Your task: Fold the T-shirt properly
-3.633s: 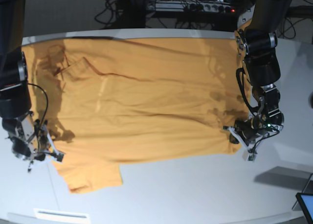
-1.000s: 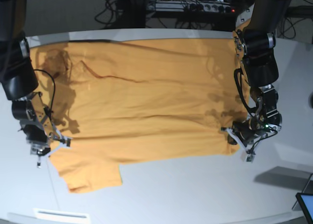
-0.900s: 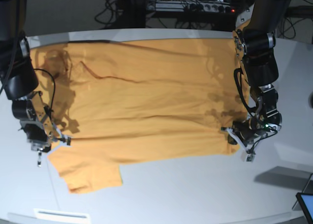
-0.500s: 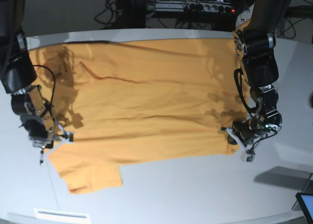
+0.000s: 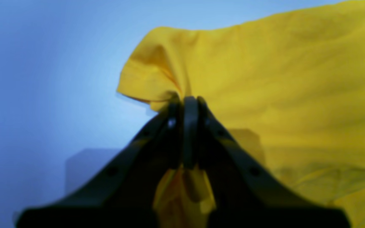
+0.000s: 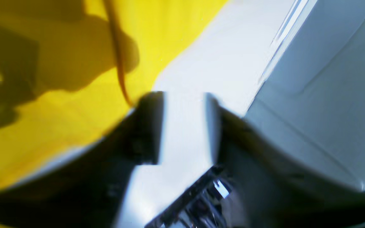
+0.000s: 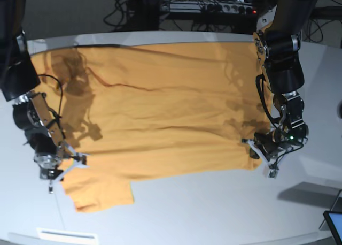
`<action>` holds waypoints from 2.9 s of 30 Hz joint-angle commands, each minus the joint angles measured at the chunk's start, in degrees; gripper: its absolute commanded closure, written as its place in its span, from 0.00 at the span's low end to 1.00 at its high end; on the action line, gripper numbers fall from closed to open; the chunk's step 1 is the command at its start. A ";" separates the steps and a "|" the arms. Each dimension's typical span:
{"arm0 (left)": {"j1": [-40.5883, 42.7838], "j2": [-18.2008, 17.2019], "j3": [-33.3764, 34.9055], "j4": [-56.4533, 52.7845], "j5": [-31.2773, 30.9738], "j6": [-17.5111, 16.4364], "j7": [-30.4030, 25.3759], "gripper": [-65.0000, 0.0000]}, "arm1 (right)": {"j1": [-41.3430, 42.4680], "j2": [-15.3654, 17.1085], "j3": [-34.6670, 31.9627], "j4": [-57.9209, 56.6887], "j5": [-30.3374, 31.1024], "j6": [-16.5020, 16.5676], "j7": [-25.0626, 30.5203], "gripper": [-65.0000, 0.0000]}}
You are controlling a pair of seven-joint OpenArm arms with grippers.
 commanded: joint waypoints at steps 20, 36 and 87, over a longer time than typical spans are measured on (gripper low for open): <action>1.04 -0.77 -0.03 2.43 -0.63 -0.26 -0.99 1.00 | 7.23 -2.52 -1.40 -23.08 -0.69 -0.53 11.61 0.44; 1.39 -0.86 -0.12 2.43 -0.63 -0.26 -0.99 1.00 | 6.62 0.73 -12.74 -21.41 -0.69 -0.53 6.42 0.89; 5.17 -1.57 2.52 9.90 -0.63 -0.26 1.74 1.00 | 11.28 -1.64 -10.55 -30.99 3.45 -0.53 9.15 0.75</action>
